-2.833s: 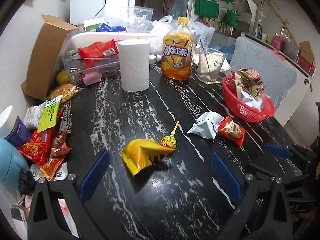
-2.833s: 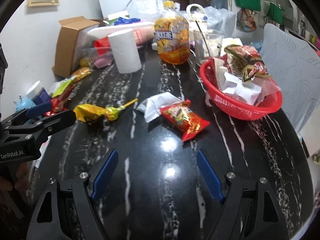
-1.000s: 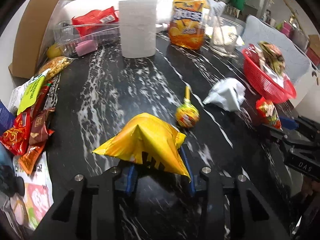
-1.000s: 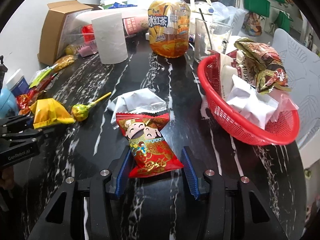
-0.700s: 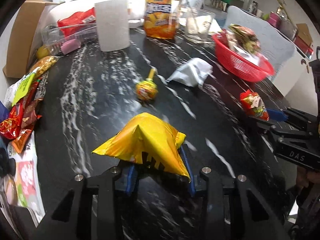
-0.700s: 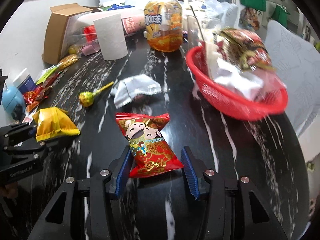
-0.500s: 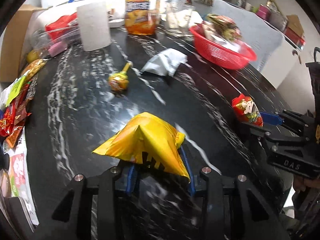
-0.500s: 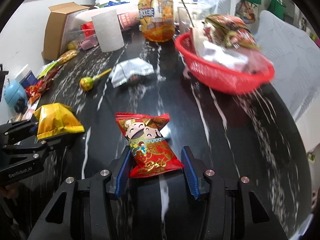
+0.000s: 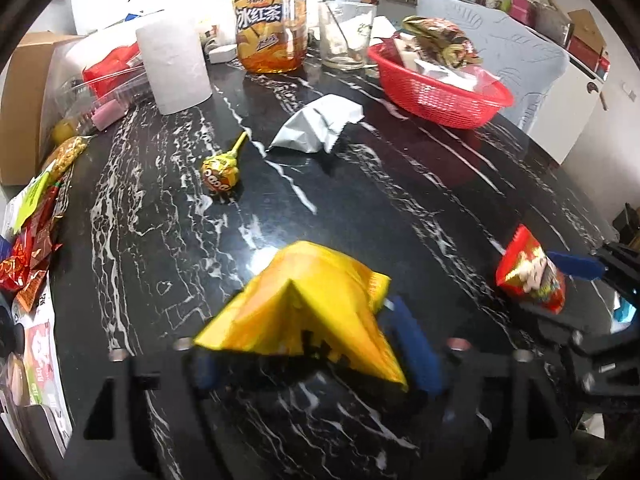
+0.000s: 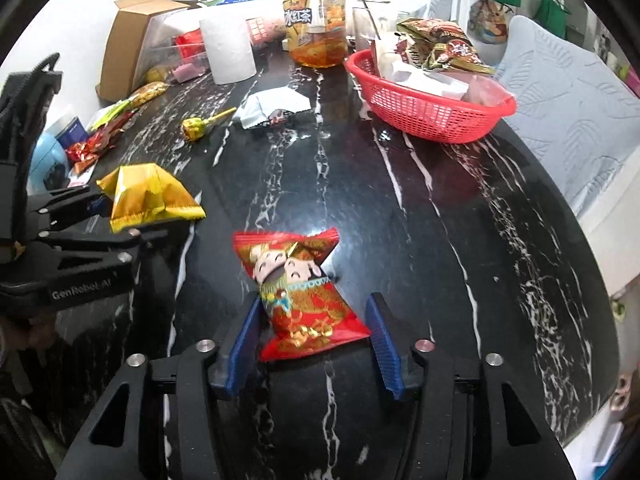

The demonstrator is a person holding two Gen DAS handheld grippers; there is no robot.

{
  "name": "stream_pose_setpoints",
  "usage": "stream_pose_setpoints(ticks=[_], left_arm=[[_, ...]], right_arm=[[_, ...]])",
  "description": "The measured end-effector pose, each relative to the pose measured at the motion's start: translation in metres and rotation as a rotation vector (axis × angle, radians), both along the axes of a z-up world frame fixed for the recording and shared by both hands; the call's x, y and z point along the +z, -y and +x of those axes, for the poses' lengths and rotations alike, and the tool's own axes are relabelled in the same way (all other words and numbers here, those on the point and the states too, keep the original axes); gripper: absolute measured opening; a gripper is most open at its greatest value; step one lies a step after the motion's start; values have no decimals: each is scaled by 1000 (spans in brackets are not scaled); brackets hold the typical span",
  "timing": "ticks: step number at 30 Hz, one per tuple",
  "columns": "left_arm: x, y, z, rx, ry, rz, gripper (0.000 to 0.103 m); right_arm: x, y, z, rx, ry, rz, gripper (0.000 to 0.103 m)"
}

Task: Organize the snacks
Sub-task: 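Lift both held packets and carry them toward the red basket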

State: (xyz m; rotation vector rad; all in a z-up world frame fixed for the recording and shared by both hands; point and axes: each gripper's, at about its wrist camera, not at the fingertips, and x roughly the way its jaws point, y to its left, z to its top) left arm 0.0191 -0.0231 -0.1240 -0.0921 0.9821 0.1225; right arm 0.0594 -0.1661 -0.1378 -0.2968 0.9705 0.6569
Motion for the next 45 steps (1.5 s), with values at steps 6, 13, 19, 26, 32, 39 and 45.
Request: stream_pose_setpoints(ticks=[6, 13, 19, 26, 32, 39, 45], left_arm=[[-1, -4, 4, -4, -5, -1, 85], [4, -5, 4, 5, 20, -7, 42], [4, -2, 1, -4, 21, -25, 41], [6, 5, -6, -25, 23, -66, 41], [13, 15, -13, -55, 44, -65, 40], [26, 32, -20, -97, 80, -60, 40], [40, 55, -30, -150, 116, -54, 41]], right_arm=[[-2, -10, 6, 49, -9, -27, 72], [-1, -17, 9, 105, -52, -17, 72], [1, -17, 10, 100, -47, -15, 44], [2, -5, 11, 74, -87, 43, 36], [10, 5, 5, 45, -66, 63, 36], [19, 17, -8, 11, -42, 85, 36], [27, 37, -22, -36, -17, 108, 36]])
